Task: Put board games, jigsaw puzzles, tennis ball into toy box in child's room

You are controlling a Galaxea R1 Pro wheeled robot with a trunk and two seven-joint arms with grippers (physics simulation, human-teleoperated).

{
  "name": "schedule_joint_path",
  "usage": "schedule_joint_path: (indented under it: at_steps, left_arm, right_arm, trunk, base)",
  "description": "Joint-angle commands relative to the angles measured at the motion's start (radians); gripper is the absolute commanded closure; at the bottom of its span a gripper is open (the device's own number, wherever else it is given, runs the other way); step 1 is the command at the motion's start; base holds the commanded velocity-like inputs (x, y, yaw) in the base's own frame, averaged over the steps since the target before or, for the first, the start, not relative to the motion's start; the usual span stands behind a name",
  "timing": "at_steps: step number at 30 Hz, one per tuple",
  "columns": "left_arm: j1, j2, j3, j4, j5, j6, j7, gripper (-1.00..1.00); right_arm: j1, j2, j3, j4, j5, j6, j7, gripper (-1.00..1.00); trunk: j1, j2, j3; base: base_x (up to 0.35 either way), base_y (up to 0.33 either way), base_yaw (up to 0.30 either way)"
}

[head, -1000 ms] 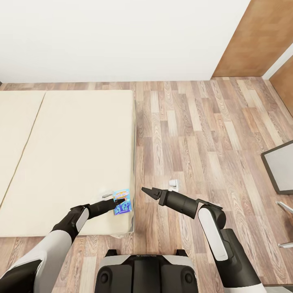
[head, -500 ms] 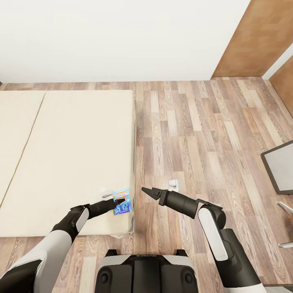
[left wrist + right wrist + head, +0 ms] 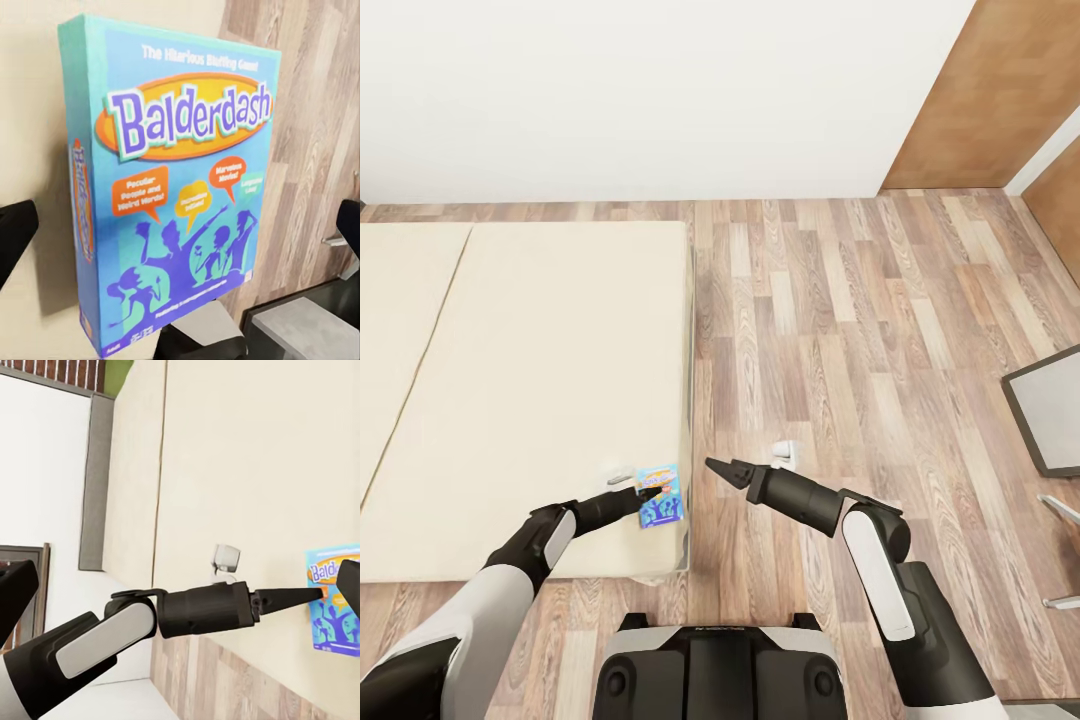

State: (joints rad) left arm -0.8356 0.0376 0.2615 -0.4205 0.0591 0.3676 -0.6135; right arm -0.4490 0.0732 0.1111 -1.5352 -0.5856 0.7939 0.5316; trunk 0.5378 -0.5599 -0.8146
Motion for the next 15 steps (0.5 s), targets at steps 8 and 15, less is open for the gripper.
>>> schedule_joint_path:
  at_steps: [8, 15]
  left_arm:
    - [0.000, 0.001, 0.004, 0.000, 0.008, 0.008, 0.042, -1.00]
    - [0.000, 0.001, 0.004, -0.001, 0.009, 0.007, 0.040, -1.00]
  right_arm:
    - [0.000, -0.001, -0.001, 0.000, -0.002, 0.003, -0.001, -1.00]
    - [0.000, -0.001, -0.001, 0.000, -0.002, 0.002, -0.001, -1.00]
  trunk:
    - [0.000, -0.001, -0.001]
    - [0.000, -0.001, -0.001]
  base:
    - [0.000, 0.000, 0.000]
    - [0.000, 0.000, 0.000]
